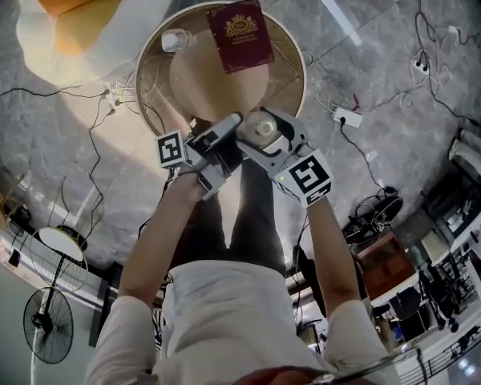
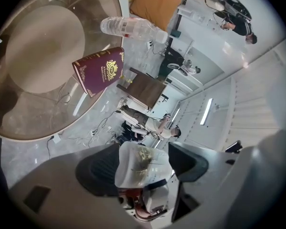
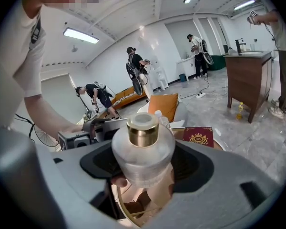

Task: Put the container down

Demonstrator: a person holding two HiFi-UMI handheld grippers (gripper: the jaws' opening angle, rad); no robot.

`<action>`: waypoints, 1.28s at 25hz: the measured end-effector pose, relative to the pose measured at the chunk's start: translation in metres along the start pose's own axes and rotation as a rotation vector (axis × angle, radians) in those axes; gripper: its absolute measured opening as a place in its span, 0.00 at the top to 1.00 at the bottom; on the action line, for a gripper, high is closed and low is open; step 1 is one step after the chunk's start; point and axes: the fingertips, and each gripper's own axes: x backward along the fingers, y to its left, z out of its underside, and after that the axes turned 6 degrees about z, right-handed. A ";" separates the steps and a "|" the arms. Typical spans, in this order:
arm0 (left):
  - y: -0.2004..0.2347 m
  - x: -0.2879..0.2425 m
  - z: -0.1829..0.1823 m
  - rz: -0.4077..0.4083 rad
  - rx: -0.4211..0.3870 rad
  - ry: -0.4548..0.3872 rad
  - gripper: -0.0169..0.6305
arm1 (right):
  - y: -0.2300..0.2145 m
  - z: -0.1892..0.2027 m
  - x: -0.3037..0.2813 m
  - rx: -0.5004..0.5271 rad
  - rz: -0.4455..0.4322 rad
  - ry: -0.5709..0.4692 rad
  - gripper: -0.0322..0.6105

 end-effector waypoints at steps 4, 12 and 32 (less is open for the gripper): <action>0.026 -0.001 -0.032 -0.007 0.001 -0.015 0.49 | -0.025 0.022 -0.027 -0.020 0.014 0.010 0.43; 0.059 0.007 -0.066 -0.047 -0.034 -0.018 0.49 | -0.059 0.059 -0.059 -0.039 0.051 0.027 0.43; 0.145 0.027 -0.102 -0.143 -0.111 0.047 0.50 | -0.156 0.169 -0.130 -0.071 0.275 0.069 0.43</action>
